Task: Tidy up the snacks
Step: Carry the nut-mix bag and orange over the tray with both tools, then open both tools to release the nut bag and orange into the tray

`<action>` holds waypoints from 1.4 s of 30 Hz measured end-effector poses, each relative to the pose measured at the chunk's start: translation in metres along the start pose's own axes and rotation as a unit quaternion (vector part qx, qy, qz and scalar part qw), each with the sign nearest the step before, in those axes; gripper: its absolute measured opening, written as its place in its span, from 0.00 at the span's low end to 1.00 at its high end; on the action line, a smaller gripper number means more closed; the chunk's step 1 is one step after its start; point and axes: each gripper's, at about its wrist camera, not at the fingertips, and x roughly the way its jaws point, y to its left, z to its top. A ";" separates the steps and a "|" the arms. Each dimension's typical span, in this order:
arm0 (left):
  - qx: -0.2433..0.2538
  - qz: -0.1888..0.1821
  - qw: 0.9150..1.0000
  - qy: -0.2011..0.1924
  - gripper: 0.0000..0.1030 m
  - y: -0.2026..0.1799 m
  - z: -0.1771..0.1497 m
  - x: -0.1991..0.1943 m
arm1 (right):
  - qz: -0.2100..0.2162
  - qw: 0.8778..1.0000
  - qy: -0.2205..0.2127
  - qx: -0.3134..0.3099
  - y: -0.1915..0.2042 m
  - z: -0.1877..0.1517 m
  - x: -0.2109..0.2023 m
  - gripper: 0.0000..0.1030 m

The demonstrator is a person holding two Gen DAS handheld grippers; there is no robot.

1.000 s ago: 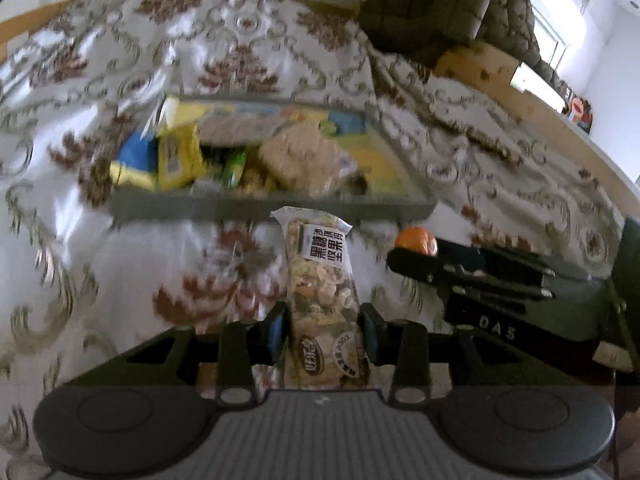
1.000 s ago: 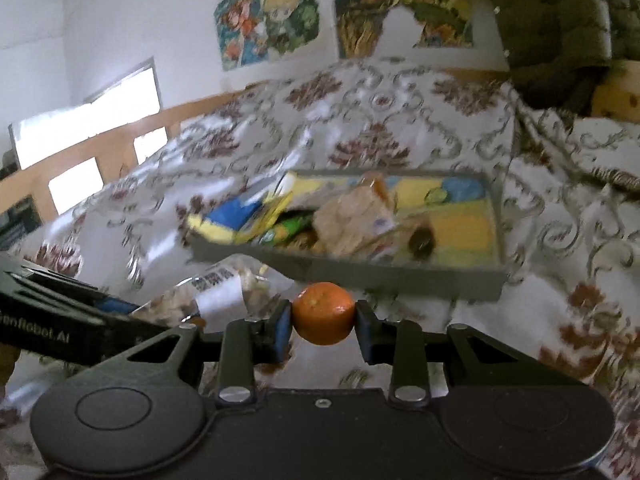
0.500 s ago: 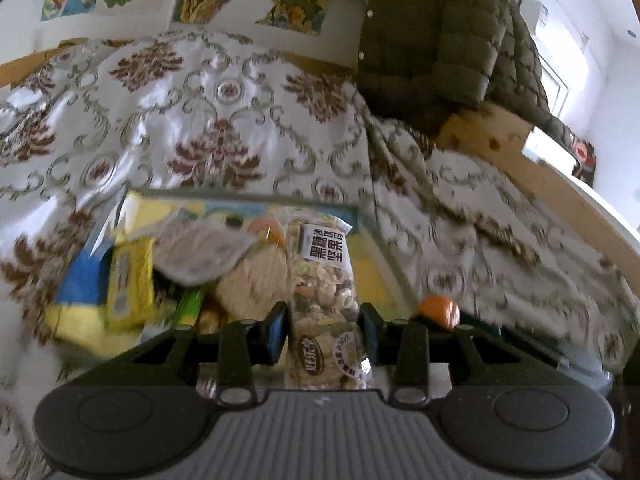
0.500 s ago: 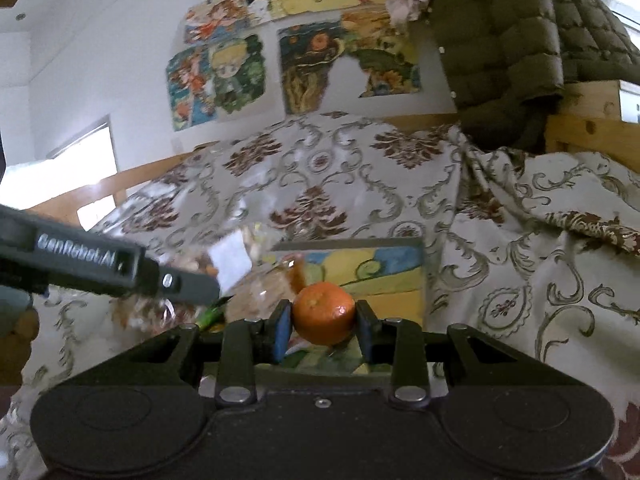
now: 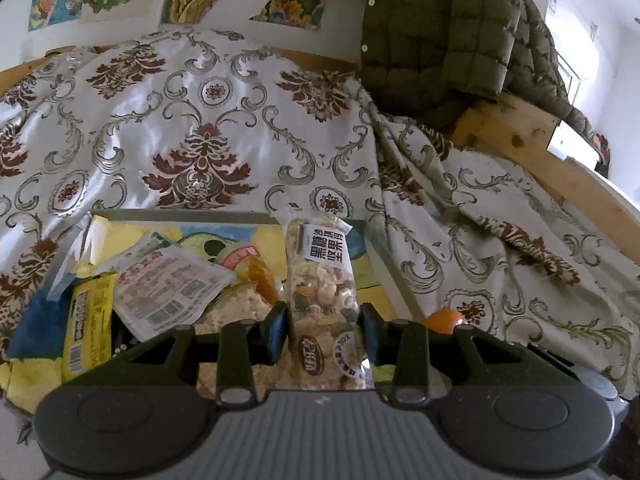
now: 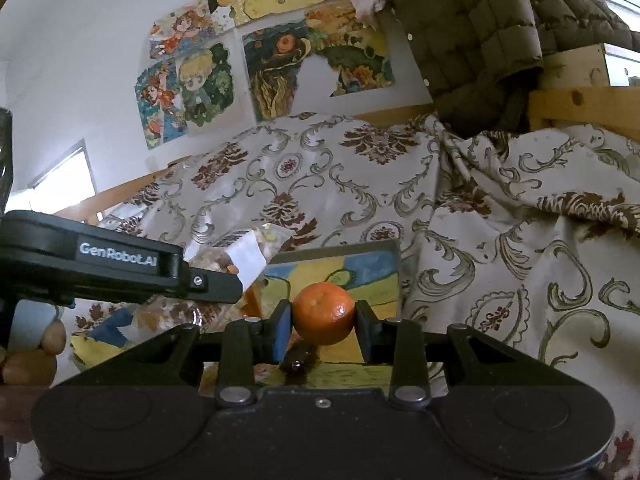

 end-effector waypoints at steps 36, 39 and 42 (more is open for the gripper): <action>0.070 0.022 0.993 0.089 0.41 -0.028 -0.003 0.064 | -0.040 0.993 0.083 -0.072 0.010 -0.020 0.027 0.35; 0.072 0.022 0.993 0.091 0.41 -0.029 -0.003 0.065 | -0.042 0.992 0.086 -0.079 0.010 -0.019 0.028 0.34; 0.072 0.022 0.993 0.091 0.41 -0.028 -0.004 0.065 | -0.046 0.991 0.088 -0.085 0.011 -0.019 0.029 0.35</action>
